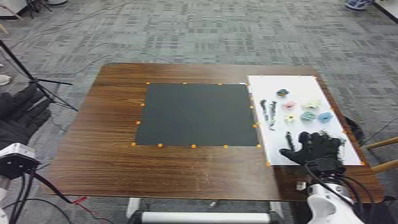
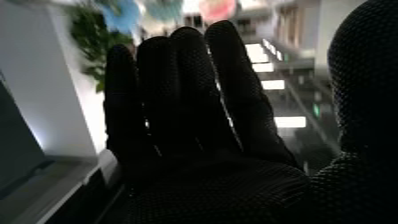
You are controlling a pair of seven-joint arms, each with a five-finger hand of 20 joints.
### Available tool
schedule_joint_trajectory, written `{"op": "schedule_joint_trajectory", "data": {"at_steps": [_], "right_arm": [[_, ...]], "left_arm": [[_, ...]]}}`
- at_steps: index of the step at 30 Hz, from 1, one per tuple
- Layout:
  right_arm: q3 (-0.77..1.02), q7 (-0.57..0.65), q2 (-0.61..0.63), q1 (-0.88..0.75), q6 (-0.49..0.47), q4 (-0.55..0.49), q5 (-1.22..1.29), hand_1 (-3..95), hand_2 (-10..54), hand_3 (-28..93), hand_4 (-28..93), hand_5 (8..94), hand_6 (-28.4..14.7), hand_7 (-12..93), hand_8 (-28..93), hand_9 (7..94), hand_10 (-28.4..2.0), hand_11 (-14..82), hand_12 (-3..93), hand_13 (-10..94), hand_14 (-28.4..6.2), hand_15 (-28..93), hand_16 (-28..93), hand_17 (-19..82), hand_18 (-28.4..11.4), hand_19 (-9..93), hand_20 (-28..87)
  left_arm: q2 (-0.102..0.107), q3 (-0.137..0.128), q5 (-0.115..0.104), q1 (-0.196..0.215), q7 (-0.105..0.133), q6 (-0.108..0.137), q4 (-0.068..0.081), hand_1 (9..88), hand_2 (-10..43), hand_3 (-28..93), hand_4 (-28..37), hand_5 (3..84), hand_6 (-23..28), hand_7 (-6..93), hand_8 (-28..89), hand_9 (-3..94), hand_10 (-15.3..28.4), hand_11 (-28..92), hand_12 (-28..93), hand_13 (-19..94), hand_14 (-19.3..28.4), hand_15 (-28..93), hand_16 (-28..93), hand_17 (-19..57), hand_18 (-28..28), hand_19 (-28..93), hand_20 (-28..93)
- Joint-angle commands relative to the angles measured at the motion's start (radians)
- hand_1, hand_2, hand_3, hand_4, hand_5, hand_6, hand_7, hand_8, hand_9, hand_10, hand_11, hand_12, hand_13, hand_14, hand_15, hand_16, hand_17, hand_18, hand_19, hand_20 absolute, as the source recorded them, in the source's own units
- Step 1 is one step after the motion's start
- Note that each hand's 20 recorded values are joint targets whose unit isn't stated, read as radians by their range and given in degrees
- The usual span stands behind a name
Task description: Arrange flowers
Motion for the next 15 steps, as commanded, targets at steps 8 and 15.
{"op": "schedule_joint_trajectory", "data": {"at_steps": [8,15], "right_arm": [[-0.079,0.067,-0.027,0.084,-0.013,0.089,-0.009,42.8,-9.5,66,-28,60.9,-7.8,25,-11,52.7,-22.1,48.5,30.6,41,-23.4,73,25,20,-26.2,70,17],[-0.096,0.078,-0.051,0.102,-0.045,0.131,0.009,47.6,-9.5,70,-28,66.9,-5.9,25,-11,57.2,-20.5,49.2,30.9,45,-22.4,74,26,22,-26.3,72,17]], "left_arm": [[-0.019,-0.017,-0.015,0.024,0.013,0.026,-0.016,27.5,10.7,69,-26.5,38.8,6.8,7.0,-6,31.5,11.9,9,15,21,13.0,14,2,-1.9,10.4,12,12],[-0.023,-0.026,-0.024,0.039,0.017,0.03,-0.022,27.5,10.6,69,-26.8,38.8,6.9,7.1,-6,31.5,11.9,10,15,21,13.1,15,2,-2.0,10.4,12,12]]}}
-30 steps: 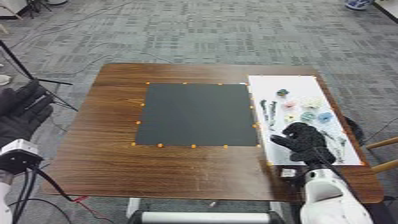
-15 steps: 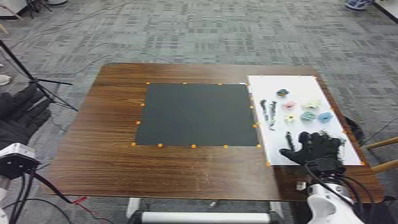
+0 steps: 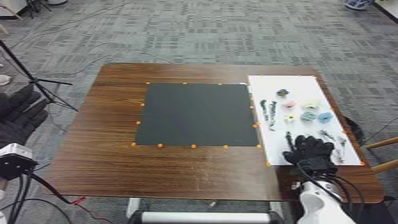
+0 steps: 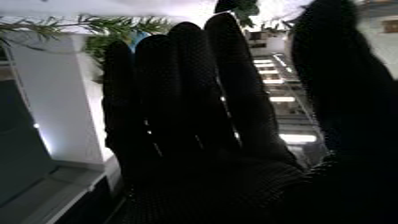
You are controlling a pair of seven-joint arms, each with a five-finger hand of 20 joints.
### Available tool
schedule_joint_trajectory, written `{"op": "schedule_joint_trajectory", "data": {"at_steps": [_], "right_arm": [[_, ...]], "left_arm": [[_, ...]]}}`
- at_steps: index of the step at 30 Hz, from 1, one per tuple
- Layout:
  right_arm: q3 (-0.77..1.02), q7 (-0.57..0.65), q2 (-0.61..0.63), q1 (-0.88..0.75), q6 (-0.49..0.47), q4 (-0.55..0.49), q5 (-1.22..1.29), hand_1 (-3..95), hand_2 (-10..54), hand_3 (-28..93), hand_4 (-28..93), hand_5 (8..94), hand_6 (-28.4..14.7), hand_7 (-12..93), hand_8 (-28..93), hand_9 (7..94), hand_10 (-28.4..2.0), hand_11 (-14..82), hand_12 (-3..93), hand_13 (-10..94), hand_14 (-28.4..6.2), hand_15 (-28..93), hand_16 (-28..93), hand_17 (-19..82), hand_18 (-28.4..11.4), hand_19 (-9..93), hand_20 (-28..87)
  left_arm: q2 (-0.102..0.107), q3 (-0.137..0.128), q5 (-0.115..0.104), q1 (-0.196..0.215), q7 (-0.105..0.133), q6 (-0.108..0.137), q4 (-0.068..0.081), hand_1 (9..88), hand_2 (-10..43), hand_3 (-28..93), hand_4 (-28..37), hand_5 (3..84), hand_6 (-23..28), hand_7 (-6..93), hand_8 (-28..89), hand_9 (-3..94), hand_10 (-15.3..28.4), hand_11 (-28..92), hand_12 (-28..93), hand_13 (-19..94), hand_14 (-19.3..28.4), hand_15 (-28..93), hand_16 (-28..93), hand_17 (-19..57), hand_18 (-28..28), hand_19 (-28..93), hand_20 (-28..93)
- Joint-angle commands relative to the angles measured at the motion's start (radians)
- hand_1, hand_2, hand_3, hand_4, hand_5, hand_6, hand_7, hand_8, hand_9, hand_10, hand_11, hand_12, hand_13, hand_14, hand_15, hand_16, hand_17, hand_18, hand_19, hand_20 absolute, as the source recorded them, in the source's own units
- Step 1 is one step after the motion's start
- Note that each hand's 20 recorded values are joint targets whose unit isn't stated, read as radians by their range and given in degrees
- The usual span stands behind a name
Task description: Arrange flowers
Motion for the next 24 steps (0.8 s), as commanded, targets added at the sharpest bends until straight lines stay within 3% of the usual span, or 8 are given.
{"op": "schedule_joint_trajectory", "data": {"at_steps": [1,4,9,10,11,12,17,24], "right_arm": [[-0.02,0.021,-0.034,0.014,-0.039,0.061,0.005,48.1,-9.5,70,-28,67.9,-5.6,26,-10,58.3,-20.1,49.3,31.2,46,-22.2,74,26,23,-26.3,72,17],[-0.028,0.021,-0.055,0.021,-0.058,0.084,0.011,53.6,-9.5,61,-28,71.4,-4.9,27,6,61.8,-19.1,49.7,32.6,49,-21.1,73,30,24,-26.3,73,19],[-0.061,0.012,-0.069,0.043,-0.096,0.113,0.013,65.9,-9.5,43,-28,73.1,-3.0,33,13,64.2,-17.4,48.5,41.1,51,-20.4,74,33,25,-26.5,75,22],[-0.068,0.003,-0.07,0.049,-0.109,0.119,0.013,74.0,-9.5,21,-14,72.7,-2.7,35,14,64.3,-17.2,48.8,42.2,52,-20.2,73,33,26,-26.5,75,25],[-0.071,-0.005,-0.073,0.053,-0.131,0.123,0.007,87.1,-9.5,-16,15,73.0,-2.3,36,14,64.8,-17.0,47.8,44.2,52,-20.2,74,34,26,-26.6,74,28],[-0.074,-0.011,-0.072,0.057,-0.137,0.126,0.017,90.6,-9.5,-25,22,73.1,-2.1,36,15,65.0,-16.8,47.4,44.8,52,-20.2,74,35,26,-26.6,73,28],[-0.08,-0.013,-0.078,0.066,-0.088,0.13,0.043,94.0,-9.5,-28,36,77.9,-0.6,37,17,72.1,-14.1,36.0,54.5,55,-18.4,71,39,27,-26.2,74,25],[-0.046,-0.008,-0.057,0.053,0.04,0.062,0.089,92.6,-9.5,-28,46,81.5,0.0,34,20,78.2,-12.9,31.2,54.4,60,-16.1,66,43,29,-26.8,75,26]], "left_arm": [[-0.017,-0.015,-0.015,0.026,0.014,0.015,-0.014,27.4,10.6,69,-26.8,38.8,6.9,7.1,-6,31.5,11.9,10,15,21,13.1,15,2,-2.0,10.4,12,12],[-0.019,-0.016,-0.02,0.028,0.018,0.02,-0.015,27.4,10.7,69,-26.9,38.9,6.9,7.2,-6,31.6,12.0,10,15,21,13.1,15,2,-1.9,10.4,12,12],[-0.025,-0.025,-0.031,0.039,0.027,0.021,-0.02,27.2,10.7,69,-26.9,38.9,7.1,7.1,-6,31.6,11.9,10,15,21,13.1,15,2,-2.0,10.4,12,12],[-0.026,-0.027,-0.032,0.041,0.028,0.025,-0.022,27.3,10.7,69,-27.0,39.0,7.1,7.2,-6,31.7,11.9,10,15,21,13.1,15,2,-2.0,10.4,12,12],[-0.026,-0.028,-0.034,0.042,0.029,0.024,-0.022,27.3,10.7,69,-26.9,39.0,7.0,7.2,-6,31.7,12.0,10,15,21,13.2,15,2,-2.0,10.4,12,12],[-0.027,-0.029,-0.036,0.045,0.032,0.026,-0.024,27.3,10.8,69,-27.0,39.0,7.1,7.2,-6,31.7,12.0,10,15,21,13.2,15,2,-2.0,10.4,12,12],[-0.025,-0.025,-0.046,0.044,0.037,0.029,-0.023,27.2,10.8,69,-26.9,39.3,7.1,7.4,-6,31.8,12.1,10,14,21,13.3,16,1,-2.0,10.4,13,12],[-0.056,-0.055,-0.124,0.099,0.098,0.037,-0.04,27.1,10.7,69,-27.1,39.4,7.1,7.5,-6,32.0,12.2,11,14,21,13.3,16,1,-1.9,10.4,13,12]]}}
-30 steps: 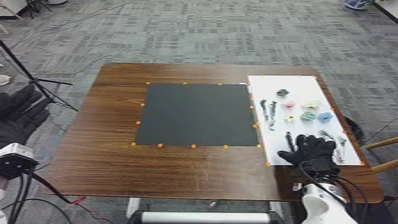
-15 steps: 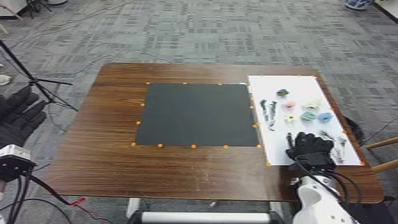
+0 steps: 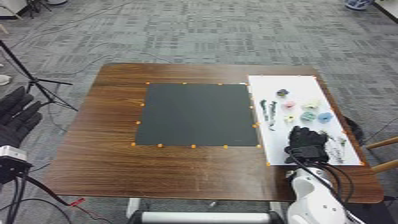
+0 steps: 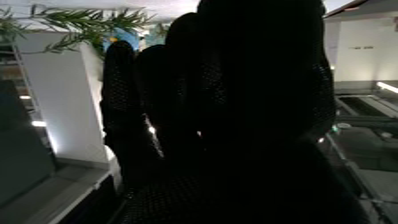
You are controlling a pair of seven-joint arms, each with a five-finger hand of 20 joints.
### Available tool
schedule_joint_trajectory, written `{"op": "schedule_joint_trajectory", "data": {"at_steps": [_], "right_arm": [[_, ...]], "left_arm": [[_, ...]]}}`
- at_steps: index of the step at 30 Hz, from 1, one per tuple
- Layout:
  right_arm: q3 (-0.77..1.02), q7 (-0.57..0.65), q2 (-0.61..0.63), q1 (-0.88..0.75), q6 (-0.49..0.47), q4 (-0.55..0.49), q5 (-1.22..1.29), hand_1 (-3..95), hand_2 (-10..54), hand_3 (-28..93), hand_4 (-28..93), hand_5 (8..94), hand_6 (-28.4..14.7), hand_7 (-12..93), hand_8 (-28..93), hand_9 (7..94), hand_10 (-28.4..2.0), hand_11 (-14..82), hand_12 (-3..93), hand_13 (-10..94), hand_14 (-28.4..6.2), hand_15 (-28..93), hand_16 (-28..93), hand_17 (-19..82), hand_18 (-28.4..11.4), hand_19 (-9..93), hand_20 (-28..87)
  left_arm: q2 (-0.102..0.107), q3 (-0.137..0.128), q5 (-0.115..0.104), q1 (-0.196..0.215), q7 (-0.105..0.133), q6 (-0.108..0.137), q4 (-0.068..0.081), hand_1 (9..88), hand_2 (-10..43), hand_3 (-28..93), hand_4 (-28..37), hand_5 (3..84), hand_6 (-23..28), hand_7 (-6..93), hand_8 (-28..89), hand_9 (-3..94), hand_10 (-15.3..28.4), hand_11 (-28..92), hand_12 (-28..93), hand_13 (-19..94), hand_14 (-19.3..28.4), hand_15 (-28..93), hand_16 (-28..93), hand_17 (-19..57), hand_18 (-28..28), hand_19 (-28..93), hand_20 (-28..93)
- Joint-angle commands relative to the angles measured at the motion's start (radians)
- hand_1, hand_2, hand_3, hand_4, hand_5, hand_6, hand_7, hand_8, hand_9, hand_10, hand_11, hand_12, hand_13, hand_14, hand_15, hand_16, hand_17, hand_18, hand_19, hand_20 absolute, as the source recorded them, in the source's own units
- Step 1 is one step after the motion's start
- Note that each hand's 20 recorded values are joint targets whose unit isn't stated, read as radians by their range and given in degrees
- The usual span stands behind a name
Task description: Arrange flowers
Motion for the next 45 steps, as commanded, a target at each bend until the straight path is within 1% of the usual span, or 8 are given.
{"op": "schedule_joint_trajectory", "data": {"at_steps": [1,3,7,13,16,24,31,45], "right_arm": [[-0.013,-0.008,0.01,-0.066,0.124,-0.008,0.072,92.2,-9.5,-28,47,81.8,0.1,34,21,78.4,-12.9,31.0,54.3,60,-16.1,66,43,30,-27.1,76,26],[-0.019,-0.005,0.024,-0.06,0.185,-0.03,0.062,91.6,-9.5,-28,50,82.2,-0.1,33,22,79.0,-12.7,30.6,54.3,61,-16.1,66,44,30,-27.5,76,26],[-0.04,-0.016,0.053,-0.045,0.295,-0.07,0.047,91.3,-9.5,-28,51,82.8,-0.2,33,22,80.0,-12.5,30.1,54.3,62,-16.1,65,43,31,-27.7,76,26],[-0.142,-0.049,0.047,0.113,0.35,-0.055,0.076,91.2,-9.5,-28,52,83.3,-0.4,32,22,81.0,-12.1,29.1,54.3,63,-15.2,64,43,32,-27.3,76,26],[-0.235,-0.09,0.024,0.263,0.333,-0.022,0.218,91.1,-9.5,-28,52,83.3,-0.5,32,23,81.0,-12.2,29.0,54.9,63,-15.4,64,44,32,-27.2,76,26],[-0.498,-0.165,-0.108,0.601,0.355,0.12,0.465,90.6,-9.5,-28,53,82.7,-0.6,33,23,80.7,-12.3,29.0,55.4,62,-15.7,64,44,32,-27.1,76,26],[-0.645,-0.187,-0.21,0.761,0.346,0.249,0.547,90.4,-9.5,-28,53,82.2,-0.6,34,22,80.3,-12.5,29.9,55.3,62,-16.0,65,44,32,-27.0,76,26],[-0.965,-0.126,-0.316,1.025,0.333,0.41,0.664,90.8,-9.5,-28,53,82.0,-0.5,35,21,79.9,-12.7,31.3,55.0,62,-16.3,66,44,31,-27.1,76,27]], "left_arm": [[-0.05,-0.035,-0.092,0.07,0.073,0.019,-0.026,27.2,10.7,69,-27.1,39.5,7.2,7.5,-6,32.0,12.2,11,14,21,13.2,16,1,-1.9,10.4,13,12],[-0.066,-0.037,-0.126,0.09,0.096,0.017,-0.034,27.1,10.7,69,-27.2,39.5,7.2,7.6,-6,32.1,12.2,11,14,22,13.2,17,1,-1.9,10.4,13,12],[-0.089,-0.026,-0.159,0.105,0.122,0.024,-0.041,26.9,10.7,70,-27.3,39.5,7.2,7.5,-6,32.2,12.2,11,14,22,13.2,17,1,-1.8,10.3,13,11],[-0.104,-0.041,-0.158,0.131,0.114,0.011,-0.047,26.7,10.6,70,-27.4,39.6,7.1,7.6,-6,32.2,12.2,11,14,22,13.0,17,1,-1.8,10.3,12,12],[-0.107,-0.041,-0.183,0.144,0.123,0.012,-0.046,26.6,10.6,70,-27.5,39.4,7.0,7.6,-7,32.2,12.1,11,14,22,12.8,17,1,-1.8,10.3,12,12],[-0.086,-0.001,-0.127,0.108,0.082,0.018,-0.043,26.3,10.8,70,-28.1,39.3,6.8,7.7,-7,32.1,11.9,11,14,22,12.5,16,1,-1.8,10.2,12,12],[-0.068,0.034,-0.123,0.082,0.072,0.021,-0.037,26.1,10.8,71,-28.2,39.2,6.8,7.6,-7,32.0,11.8,11,14,22,12.3,16,1,-1.7,10.1,12,12],[-0.042,0.065,-0.119,0.057,0.073,0.015,-0.025,25.7,10.5,71,-28.2,39.1,6.4,7.9,-7,31.9,11.4,11,14,22,11.7,15,1,-1.5,9.7,11,12]]}}
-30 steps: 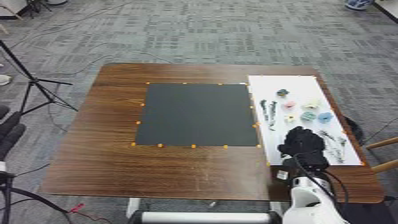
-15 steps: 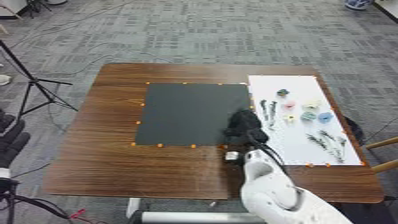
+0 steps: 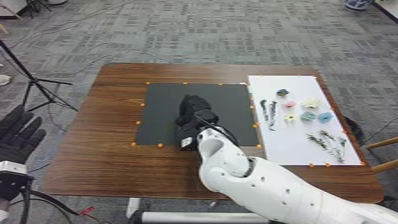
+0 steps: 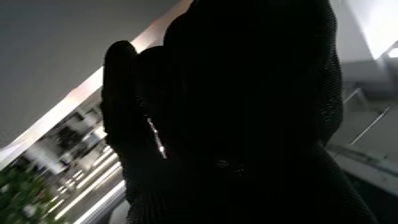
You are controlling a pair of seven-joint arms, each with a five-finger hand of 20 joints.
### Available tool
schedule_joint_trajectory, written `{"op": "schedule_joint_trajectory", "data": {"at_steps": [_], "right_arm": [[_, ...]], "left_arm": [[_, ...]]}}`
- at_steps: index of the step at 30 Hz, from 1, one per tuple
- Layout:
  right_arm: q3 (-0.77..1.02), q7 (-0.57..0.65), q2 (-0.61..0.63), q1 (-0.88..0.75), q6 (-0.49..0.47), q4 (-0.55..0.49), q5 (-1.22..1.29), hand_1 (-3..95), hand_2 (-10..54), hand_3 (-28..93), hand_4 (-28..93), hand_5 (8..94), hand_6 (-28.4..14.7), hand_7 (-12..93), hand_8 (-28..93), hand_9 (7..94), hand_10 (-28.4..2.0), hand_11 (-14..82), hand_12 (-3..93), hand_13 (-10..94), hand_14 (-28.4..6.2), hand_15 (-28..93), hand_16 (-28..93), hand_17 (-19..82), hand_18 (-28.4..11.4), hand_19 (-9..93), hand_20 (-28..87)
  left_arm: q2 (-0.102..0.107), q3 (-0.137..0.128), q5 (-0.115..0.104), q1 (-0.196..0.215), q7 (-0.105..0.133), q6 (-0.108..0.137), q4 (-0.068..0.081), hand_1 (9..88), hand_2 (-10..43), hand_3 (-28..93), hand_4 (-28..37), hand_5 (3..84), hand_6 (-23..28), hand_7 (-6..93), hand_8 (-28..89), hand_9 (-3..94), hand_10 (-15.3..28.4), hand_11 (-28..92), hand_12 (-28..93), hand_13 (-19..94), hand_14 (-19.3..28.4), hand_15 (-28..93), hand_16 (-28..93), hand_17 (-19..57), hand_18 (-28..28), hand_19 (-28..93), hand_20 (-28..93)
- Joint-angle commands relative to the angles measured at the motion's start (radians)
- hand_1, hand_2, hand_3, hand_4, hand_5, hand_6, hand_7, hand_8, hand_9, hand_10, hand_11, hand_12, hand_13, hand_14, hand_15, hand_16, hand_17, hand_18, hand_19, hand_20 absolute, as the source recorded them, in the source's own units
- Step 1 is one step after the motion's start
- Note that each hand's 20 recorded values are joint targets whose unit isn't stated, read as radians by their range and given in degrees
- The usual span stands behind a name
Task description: Arrange flowers
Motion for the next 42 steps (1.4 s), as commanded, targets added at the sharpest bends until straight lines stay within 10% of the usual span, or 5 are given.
{"op": "schedule_joint_trajectory", "data": {"at_steps": [1,28,42], "right_arm": [[-0.106,0.064,-0.081,0.118,-0.011,0.042,-0.014,90.8,-9.5,-28,53,82.0,-0.5,35,21,79.9,-12.7,31.4,55.0,62,-16.5,66,44,31,-27.1,76,27],[-0.194,0.17,-0.192,0.144,-0.094,0.191,-0.031,91.3,-9.5,-28,51,80.4,-0.9,37,20,77.9,-11.9,35.9,56.1,61,-17.2,69,44,31,-27.7,78,27],[-0.175,0.172,-0.176,0.11,-0.122,0.179,-0.037,87.9,-9.5,-28,45,77.5,-1.3,39,16,76.5,-13.3,37.7,54.8,60,-18.4,72,37,30,-27.1,77,26]], "left_arm": [[0.019,0.016,0.006,-0.017,-0.005,-0.001,0.009,25.7,10.5,71,-28.2,39.1,6.4,7.9,-7,31.9,11.4,11,14,22,11.7,15,1,-1.4,9.7,11,12],[0.068,0.083,0.009,-0.092,0.002,-0.018,0.031,25.6,10.2,72,-28.3,39.8,6.4,8.7,-7,32.4,11.2,12,14,22,11.4,16,1,-1.3,9.5,11,12],[0.059,0.064,0.014,-0.086,-0.013,-0.027,0.032,25.8,10.4,71,-28.3,39.8,6.6,8.7,-7,32.4,11.5,12,14,22,11.9,17,1,-1.6,9.8,12,12]]}}
